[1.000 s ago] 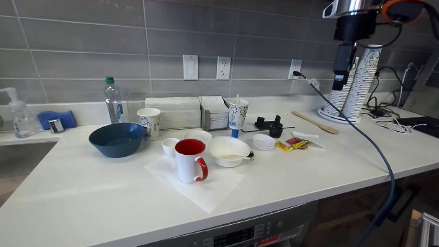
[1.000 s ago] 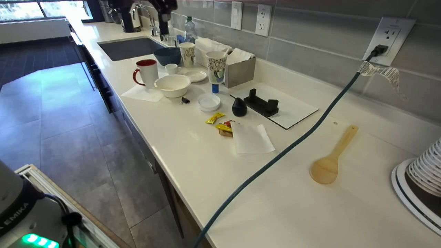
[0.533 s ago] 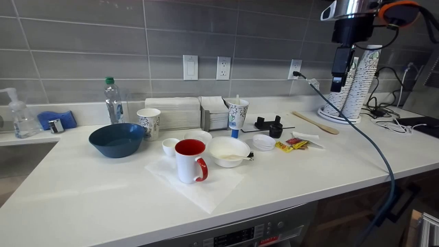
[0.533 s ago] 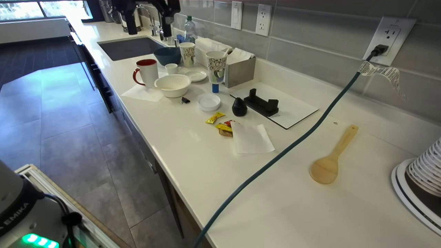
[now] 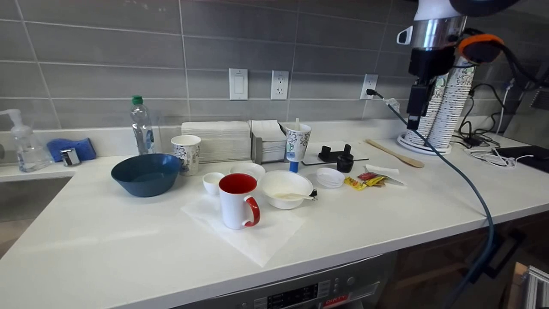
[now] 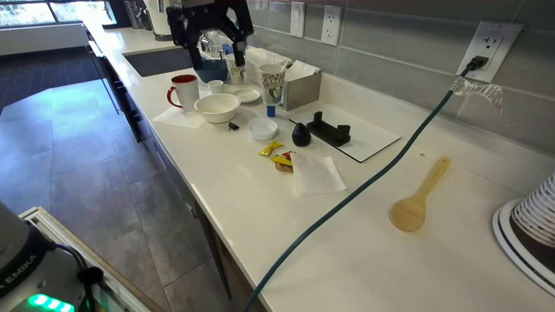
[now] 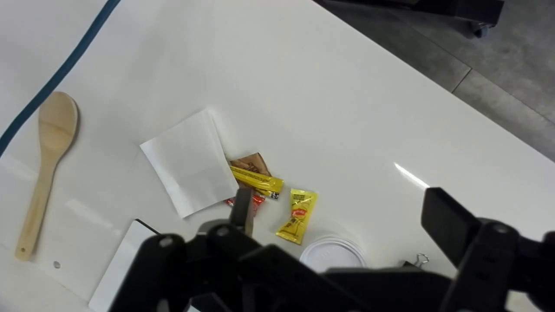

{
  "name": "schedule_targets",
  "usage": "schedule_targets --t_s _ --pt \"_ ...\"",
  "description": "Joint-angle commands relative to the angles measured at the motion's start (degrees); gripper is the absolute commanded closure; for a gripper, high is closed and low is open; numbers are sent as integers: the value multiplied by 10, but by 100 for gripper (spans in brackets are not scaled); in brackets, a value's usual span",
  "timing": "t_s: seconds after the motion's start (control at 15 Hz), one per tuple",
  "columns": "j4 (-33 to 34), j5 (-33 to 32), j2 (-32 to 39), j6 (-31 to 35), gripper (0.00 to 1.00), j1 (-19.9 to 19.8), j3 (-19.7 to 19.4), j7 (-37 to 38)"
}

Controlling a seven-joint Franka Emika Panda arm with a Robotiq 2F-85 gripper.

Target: Put a sauce packet in the bowl

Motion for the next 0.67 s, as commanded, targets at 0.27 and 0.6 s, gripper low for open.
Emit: schedule_targets --t_s 0.27,0.6 --pt "-77 -96 94 220 0 -63 -22 30" --pt "-82 -118 130 263 0 -85 -26 29"
